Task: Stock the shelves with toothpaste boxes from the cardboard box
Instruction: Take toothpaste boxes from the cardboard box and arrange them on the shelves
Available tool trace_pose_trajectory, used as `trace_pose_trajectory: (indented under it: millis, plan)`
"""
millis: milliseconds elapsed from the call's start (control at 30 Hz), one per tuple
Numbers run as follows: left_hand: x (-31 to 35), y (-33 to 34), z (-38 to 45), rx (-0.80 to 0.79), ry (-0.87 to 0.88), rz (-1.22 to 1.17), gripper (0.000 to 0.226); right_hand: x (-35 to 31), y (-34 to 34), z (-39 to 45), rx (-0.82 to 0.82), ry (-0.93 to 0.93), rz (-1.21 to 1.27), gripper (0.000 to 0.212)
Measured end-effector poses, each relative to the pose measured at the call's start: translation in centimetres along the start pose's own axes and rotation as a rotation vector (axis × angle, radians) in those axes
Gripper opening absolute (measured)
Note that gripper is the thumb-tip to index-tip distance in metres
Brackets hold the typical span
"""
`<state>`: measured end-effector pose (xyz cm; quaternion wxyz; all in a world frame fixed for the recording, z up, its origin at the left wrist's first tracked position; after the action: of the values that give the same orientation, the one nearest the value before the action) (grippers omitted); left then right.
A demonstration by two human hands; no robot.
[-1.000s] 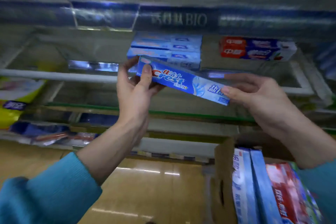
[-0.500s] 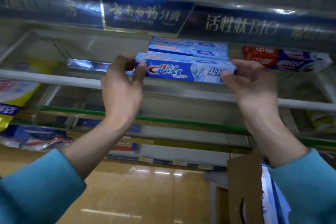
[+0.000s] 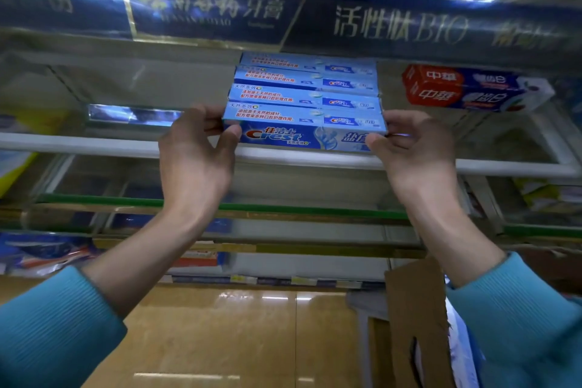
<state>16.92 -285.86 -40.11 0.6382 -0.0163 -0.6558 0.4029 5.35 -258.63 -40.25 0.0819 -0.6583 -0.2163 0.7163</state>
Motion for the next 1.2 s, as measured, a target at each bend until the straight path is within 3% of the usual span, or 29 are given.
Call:
trace_pose_trajectory:
  millis: [600,833,1000,1100,1200]
  plan:
    - [-1.1,0.9,0.7,0.005,-0.051,0.052,0.036,0.8,0.3,0.2,0.000,0.017,0.081,0.034]
    - [0.8,2.1,-1.4,0.061,-0.032,0.098,0.069,1.3,-1.1,-0.2,-0.041,-0.008,0.128,0.038]
    - [5.5,4.4,-3.9,0.153,0.138,0.120,0.056,3.1,-6.3,-1.4,-0.006,-0.047,0.094,0.037]
    - [9.3,8.8,-5.8,0.047,0.227,0.124,0.046,5.4,-12.0,-3.0,0.063,-0.008,0.056,0.032]
    - [13.1,14.6,-8.4,-0.157,0.285,0.046,0.029,8.1,-18.4,-5.1,0.145,0.020,0.029,0.023]
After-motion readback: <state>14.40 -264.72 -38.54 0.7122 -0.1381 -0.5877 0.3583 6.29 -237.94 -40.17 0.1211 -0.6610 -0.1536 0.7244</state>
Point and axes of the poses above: each hand's wrist, its own z-axis towards the middle knuckle, its own y-axis out of the palm, x = y × z, the point moved 9 cm from there along z, towards the middle knuckle, and after that the axes turned 11 degrees about -x, right-handed, at the moved point
